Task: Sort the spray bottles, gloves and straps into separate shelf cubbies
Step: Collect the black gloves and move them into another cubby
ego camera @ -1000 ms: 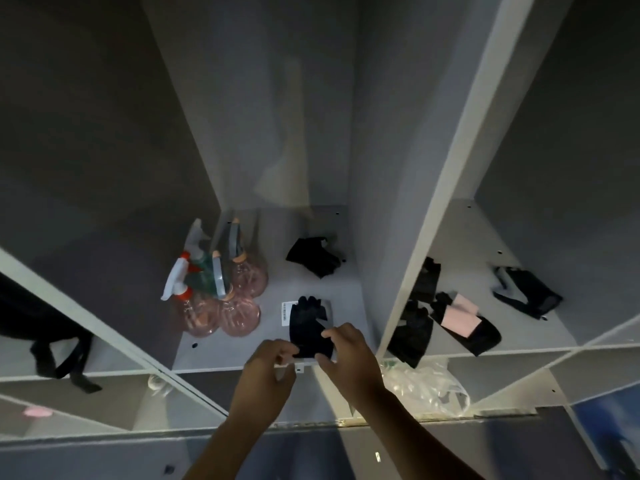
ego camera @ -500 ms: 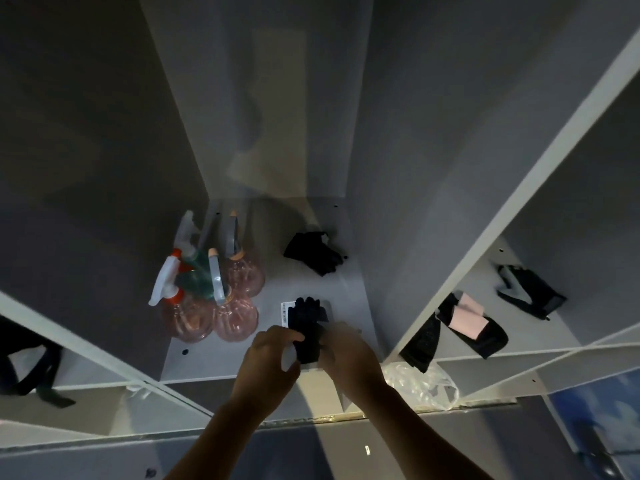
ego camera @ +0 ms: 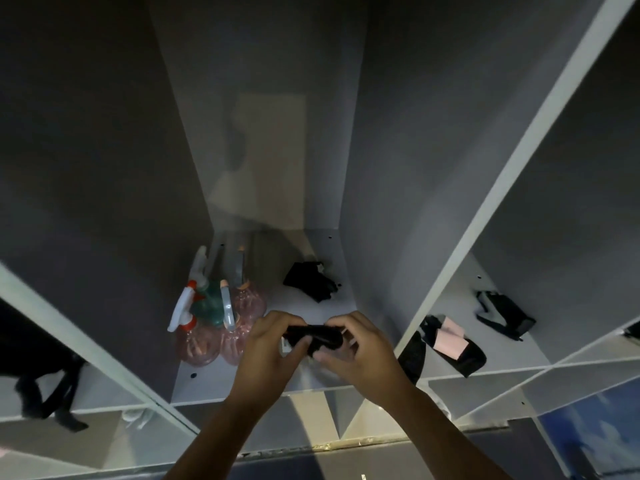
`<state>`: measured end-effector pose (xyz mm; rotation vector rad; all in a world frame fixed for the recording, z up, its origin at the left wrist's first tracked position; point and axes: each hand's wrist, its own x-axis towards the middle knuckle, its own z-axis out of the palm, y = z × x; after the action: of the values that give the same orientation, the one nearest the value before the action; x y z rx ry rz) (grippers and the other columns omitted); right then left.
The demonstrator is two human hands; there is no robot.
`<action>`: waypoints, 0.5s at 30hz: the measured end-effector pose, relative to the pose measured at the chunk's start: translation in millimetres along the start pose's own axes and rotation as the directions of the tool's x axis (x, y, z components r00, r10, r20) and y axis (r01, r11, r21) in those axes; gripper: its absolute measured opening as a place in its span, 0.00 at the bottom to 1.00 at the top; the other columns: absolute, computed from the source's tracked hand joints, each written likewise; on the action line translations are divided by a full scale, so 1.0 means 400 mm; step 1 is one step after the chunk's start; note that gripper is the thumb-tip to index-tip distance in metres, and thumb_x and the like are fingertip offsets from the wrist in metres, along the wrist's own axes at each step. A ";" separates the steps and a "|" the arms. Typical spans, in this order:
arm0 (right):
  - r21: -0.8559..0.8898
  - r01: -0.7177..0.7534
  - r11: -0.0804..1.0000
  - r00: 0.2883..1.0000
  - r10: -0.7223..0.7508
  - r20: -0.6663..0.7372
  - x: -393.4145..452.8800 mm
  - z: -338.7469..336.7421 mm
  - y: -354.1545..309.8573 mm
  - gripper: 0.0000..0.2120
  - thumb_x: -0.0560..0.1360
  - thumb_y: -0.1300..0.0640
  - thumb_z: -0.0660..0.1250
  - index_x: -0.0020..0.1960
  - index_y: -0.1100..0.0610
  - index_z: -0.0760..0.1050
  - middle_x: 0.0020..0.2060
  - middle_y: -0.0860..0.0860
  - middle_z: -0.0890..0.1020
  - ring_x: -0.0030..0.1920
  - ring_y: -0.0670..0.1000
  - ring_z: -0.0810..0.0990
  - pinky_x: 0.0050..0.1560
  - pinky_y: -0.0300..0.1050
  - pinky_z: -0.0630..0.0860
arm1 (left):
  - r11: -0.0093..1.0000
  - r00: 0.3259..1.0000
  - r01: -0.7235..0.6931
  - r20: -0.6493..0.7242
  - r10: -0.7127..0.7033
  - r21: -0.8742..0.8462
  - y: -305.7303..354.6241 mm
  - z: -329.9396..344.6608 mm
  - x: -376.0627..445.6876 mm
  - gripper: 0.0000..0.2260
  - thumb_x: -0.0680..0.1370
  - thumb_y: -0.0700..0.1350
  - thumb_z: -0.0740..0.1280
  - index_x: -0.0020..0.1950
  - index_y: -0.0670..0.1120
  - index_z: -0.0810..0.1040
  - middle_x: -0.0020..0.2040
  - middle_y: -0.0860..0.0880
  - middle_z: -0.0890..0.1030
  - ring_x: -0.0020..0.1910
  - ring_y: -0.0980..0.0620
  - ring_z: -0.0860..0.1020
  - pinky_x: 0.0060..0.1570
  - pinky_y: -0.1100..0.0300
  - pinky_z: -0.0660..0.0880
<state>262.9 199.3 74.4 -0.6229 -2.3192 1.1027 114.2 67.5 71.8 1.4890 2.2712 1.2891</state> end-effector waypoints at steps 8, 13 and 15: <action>-0.096 0.066 0.993 0.998 -0.063 0.030 0.031 -0.016 -0.024 0.04 0.72 0.55 0.71 0.47 0.52 0.79 0.44 0.45 0.78 0.41 0.40 0.76 0.42 0.29 0.70 | 0.963 0.981 0.187 0.085 -0.174 -0.196 0.072 -0.012 0.002 0.08 0.76 0.39 0.72 0.46 0.52 0.81 0.42 0.59 0.83 0.45 0.59 0.81 0.45 0.74 0.73; 0.307 -0.229 0.924 0.959 0.269 -0.094 0.067 0.034 0.002 0.10 0.74 0.59 0.72 0.54 0.49 0.80 0.44 0.47 0.82 0.45 0.44 0.81 0.44 0.34 0.76 | 0.925 0.954 0.299 0.085 -0.287 -0.233 0.039 -0.006 0.020 0.06 0.77 0.39 0.71 0.47 0.51 0.80 0.41 0.59 0.83 0.40 0.60 0.82 0.41 0.68 0.79; 0.461 -0.282 0.841 0.906 0.392 -0.160 0.102 0.072 0.039 0.07 0.75 0.61 0.71 0.52 0.52 0.81 0.39 0.49 0.82 0.39 0.45 0.80 0.40 0.37 0.76 | 0.909 0.943 0.334 0.073 -0.326 -0.248 0.024 -0.003 0.037 0.05 0.78 0.40 0.70 0.47 0.51 0.80 0.40 0.60 0.83 0.38 0.60 0.82 0.40 0.66 0.79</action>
<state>216.8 215.4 55.7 -0.9574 -1.7069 1.5414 112.8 80.3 84.0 0.9804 2.1185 1.3782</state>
